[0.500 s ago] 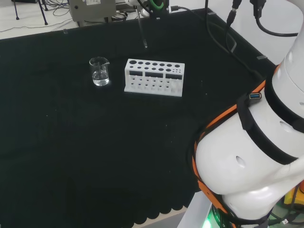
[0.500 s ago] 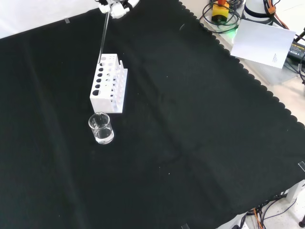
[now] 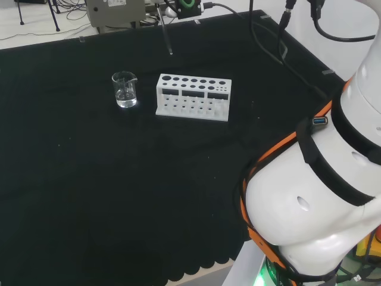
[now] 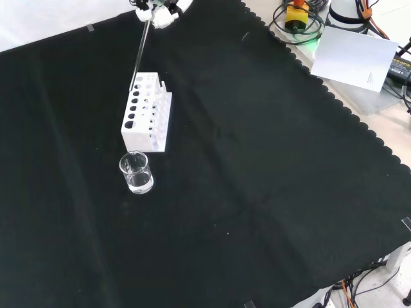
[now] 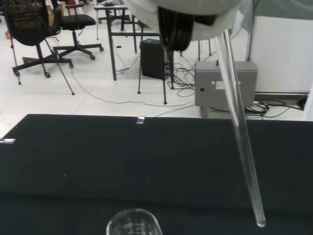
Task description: Stir in the beaker to the left of the white test tube rack with the glass rod.
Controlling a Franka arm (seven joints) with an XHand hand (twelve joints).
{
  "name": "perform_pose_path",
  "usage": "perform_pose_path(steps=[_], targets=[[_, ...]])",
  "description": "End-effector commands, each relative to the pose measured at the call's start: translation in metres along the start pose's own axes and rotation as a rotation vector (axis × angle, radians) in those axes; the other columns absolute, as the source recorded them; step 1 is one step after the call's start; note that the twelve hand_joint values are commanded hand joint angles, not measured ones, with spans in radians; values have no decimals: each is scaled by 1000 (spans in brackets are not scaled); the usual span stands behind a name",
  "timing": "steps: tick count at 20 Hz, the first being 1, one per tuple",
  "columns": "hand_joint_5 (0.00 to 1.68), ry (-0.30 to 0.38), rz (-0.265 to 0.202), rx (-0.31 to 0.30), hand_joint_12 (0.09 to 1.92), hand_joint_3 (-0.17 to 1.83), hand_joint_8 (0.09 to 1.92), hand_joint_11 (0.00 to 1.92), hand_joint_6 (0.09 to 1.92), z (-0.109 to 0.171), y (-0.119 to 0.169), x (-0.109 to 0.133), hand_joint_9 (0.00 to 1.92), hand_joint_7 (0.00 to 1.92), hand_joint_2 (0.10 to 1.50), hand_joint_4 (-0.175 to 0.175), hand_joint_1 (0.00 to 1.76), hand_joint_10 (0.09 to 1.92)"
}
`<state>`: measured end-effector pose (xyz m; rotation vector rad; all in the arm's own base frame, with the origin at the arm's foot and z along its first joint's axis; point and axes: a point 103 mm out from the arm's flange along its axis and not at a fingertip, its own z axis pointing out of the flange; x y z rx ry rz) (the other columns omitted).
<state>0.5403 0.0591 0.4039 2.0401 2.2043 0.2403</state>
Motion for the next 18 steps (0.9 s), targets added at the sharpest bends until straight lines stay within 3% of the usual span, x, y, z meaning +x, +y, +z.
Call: perform_pose_path(steps=[1,6,11,18], targets=[[1083,44,-88,-3,851,526,1064,1551,662,2,26,20,1625,1183,793,-175,1302,912],[1085,113,-158,-2,852,529,1063,1551,660,-1,52,43,1626,1185,791,-175,1303,911],[1086,169,-148,-18,854,531,1061,1551,659,-1,65,65,1626,1186,789,-175,1303,910],[1087,183,-209,4,856,533,1061,1552,657,10,72,93,1626,1186,788,-175,1303,909]])
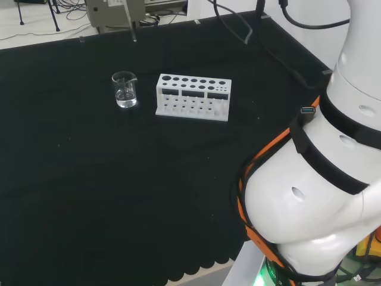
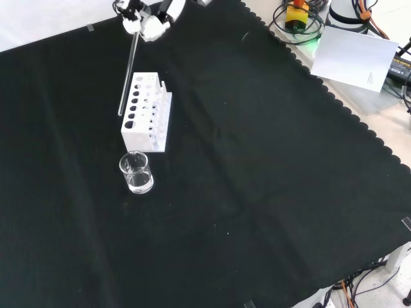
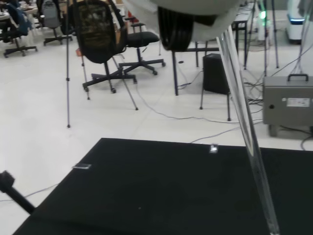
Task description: Stir in the beaker to the left of the white test tube rack with the glass rod.
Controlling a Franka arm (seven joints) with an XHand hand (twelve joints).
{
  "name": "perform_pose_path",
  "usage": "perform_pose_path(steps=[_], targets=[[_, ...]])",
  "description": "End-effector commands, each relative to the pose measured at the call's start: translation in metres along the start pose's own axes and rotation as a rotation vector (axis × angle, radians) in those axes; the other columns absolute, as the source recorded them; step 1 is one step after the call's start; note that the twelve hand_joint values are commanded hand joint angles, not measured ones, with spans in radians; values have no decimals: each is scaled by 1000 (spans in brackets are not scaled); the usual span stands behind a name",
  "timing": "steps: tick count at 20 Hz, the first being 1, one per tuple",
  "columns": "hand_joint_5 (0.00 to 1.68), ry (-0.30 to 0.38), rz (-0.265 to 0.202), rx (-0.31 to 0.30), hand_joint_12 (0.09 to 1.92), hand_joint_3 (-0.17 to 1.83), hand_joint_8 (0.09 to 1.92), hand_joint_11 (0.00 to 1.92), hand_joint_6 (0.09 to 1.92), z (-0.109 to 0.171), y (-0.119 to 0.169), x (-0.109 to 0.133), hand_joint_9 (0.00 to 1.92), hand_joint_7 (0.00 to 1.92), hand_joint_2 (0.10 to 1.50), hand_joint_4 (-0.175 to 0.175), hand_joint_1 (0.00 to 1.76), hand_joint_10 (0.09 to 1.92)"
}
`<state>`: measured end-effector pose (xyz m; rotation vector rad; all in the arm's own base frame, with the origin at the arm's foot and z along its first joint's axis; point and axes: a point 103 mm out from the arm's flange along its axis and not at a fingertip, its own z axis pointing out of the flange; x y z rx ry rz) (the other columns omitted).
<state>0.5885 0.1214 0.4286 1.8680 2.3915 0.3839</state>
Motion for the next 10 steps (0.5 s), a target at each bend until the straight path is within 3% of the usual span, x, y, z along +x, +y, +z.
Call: perform_pose_path(steps=[1,5,10], targets=[[1087,73,-61,43,857,534,1061,1552,657,29,21,32,1627,1186,787,-175,1303,909],[1089,83,-109,51,858,535,1062,1552,656,37,27,46,1627,1186,786,-175,1303,909],[1090,104,-126,66,860,537,1062,1551,654,46,33,48,1626,1187,785,-175,1303,908]])
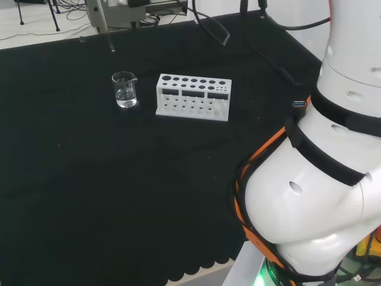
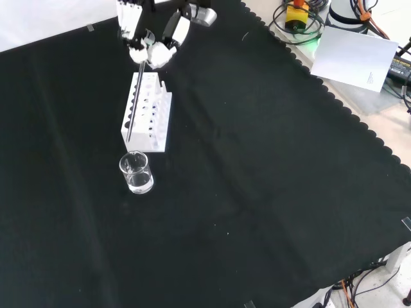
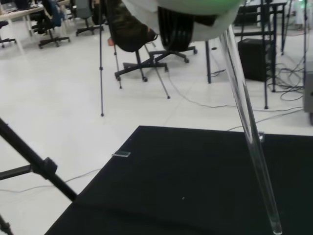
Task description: Stir in the beaker to the left of the white test tube rack with the glass rod.
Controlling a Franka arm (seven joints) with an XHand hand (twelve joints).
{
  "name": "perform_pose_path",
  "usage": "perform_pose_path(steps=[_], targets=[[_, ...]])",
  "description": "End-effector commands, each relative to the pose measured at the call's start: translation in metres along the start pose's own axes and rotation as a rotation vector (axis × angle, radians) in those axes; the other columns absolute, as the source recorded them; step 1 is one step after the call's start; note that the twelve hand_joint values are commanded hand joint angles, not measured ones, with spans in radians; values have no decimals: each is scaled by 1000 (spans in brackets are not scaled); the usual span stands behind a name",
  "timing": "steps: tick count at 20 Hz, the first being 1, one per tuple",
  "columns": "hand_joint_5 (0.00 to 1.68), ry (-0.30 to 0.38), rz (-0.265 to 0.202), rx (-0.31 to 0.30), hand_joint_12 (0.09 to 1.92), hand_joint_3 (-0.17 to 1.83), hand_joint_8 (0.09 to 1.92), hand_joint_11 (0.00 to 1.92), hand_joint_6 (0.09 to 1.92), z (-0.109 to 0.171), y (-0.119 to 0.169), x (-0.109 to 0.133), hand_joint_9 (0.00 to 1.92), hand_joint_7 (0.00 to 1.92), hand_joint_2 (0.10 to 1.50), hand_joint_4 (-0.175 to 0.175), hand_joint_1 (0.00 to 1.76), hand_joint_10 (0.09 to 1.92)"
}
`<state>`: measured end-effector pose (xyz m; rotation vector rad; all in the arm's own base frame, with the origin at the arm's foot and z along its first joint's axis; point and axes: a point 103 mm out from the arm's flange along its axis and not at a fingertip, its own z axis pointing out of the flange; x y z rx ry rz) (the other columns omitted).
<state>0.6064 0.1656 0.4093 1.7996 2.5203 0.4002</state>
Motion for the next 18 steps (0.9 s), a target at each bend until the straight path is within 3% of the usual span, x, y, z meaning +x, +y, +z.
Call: perform_pose_path(steps=[1,18], targets=[[1090,42,-48,31,861,537,1062,1551,654,19,13,8,1626,1187,785,-175,1303,908],[1092,33,-14,50,868,540,1063,1552,650,31,13,-14,1627,1187,783,-175,1303,909]])
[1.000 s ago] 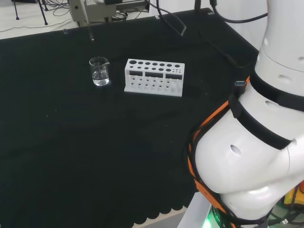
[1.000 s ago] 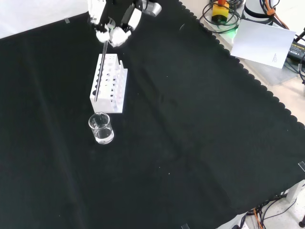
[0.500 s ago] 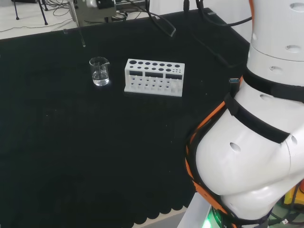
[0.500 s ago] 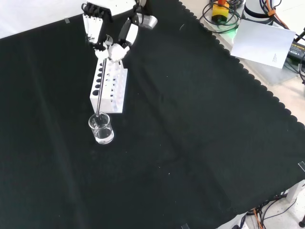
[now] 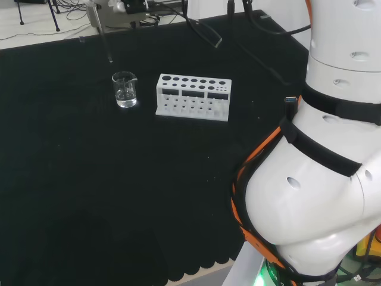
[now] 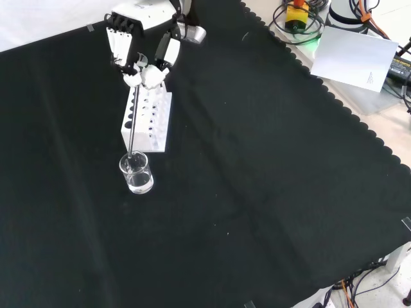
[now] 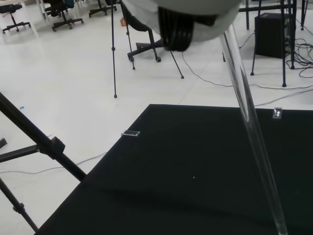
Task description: Stir in the beaker to the left of the white test tube rack with the glass rod.
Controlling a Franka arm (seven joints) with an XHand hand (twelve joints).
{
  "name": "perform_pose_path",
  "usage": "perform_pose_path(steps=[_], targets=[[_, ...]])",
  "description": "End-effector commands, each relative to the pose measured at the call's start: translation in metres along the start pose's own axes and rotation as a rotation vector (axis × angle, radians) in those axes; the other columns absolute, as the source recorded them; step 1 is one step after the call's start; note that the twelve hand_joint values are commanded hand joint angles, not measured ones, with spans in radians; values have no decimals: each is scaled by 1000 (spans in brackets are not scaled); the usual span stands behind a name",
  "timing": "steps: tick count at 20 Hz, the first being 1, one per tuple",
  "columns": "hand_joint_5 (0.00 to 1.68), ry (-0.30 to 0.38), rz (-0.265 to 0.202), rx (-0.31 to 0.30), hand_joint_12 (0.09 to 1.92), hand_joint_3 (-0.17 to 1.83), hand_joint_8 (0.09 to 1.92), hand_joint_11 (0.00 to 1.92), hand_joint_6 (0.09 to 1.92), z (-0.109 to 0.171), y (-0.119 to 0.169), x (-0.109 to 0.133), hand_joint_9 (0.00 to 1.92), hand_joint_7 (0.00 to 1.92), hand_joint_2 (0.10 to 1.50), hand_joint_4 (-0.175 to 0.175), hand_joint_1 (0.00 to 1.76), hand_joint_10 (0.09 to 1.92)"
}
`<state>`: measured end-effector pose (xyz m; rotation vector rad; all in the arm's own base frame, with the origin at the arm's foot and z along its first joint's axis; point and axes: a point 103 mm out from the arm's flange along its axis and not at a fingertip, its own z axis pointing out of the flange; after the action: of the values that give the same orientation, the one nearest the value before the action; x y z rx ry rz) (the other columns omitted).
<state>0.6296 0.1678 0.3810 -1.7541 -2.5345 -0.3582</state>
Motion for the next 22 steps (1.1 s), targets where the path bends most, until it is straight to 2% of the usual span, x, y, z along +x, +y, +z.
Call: perform_pose_path(steps=[1,12,21,22], targets=[[1093,-1,11,-8,869,540,1063,1552,650,-1,-5,-7,1627,1187,783,-175,1303,909],[1094,-17,33,12,874,544,1062,1551,649,2,-14,-14,1627,1188,780,-175,1304,910],[1095,-10,28,43,876,547,1063,1550,648,23,-9,-20,1627,1188,779,-175,1304,911],[1095,-5,173,-151,877,547,1063,1550,648,20,-3,-22,1627,1189,778,-175,1304,911]])
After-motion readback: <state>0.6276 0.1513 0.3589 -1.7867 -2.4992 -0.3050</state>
